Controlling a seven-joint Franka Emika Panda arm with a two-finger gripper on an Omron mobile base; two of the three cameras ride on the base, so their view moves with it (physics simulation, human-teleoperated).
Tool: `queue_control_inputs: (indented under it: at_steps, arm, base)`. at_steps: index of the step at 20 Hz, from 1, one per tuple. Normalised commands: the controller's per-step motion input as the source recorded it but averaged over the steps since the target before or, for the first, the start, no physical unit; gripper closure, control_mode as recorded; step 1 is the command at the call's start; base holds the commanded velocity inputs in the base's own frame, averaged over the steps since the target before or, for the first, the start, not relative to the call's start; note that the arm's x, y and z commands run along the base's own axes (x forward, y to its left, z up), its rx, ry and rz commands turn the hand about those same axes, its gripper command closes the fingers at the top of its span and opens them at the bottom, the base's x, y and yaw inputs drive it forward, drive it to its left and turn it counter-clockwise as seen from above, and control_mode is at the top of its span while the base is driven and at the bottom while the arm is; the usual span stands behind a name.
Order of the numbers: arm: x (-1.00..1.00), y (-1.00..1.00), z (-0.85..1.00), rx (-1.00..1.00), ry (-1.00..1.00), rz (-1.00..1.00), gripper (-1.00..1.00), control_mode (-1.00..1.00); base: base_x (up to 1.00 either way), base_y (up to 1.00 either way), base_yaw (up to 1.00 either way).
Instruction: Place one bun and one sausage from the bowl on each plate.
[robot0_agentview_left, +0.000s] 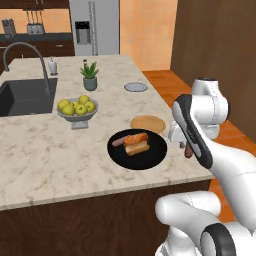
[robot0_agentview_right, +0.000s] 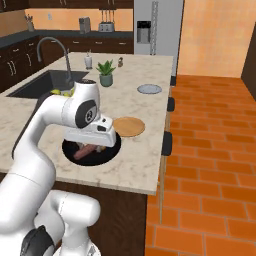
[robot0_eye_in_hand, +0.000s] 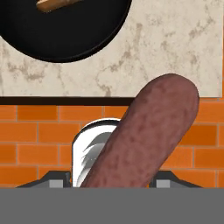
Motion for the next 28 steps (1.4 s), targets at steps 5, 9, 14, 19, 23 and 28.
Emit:
queue_control_inputs:
  at_steps: [5,9,14,19,23,28]
  arm:
    - [-0.01,0.03,0.12,0.00,-0.02,0.00,1.00,-1.00]
    - [0.00,0.21,0.11,0.00,0.00,0.00,1.00,-1.00]
    - [-0.07,0.09,0.04,0.00,0.00,0.00,1.00,1.00]
    - [0.00,0.00,0.00,0.00,0.00,0.00,1.00,1.00]
    - [0.00,0.00,0.00,0.00,0.00,0.00,1.00,1.00]
    - [0.00,0.00,0.00,0.00,0.00,0.00,1.00,1.00]
  base:
    - [0.00,0.00,0.00]
    - [0.00,0.00,0.00]
    - [-0.06,0.00,0.00]
    - [-0.55,-0.13,0.00]
    - [-0.22,-0.38,0.00]
    - [-0.14,-0.63,-0.01]
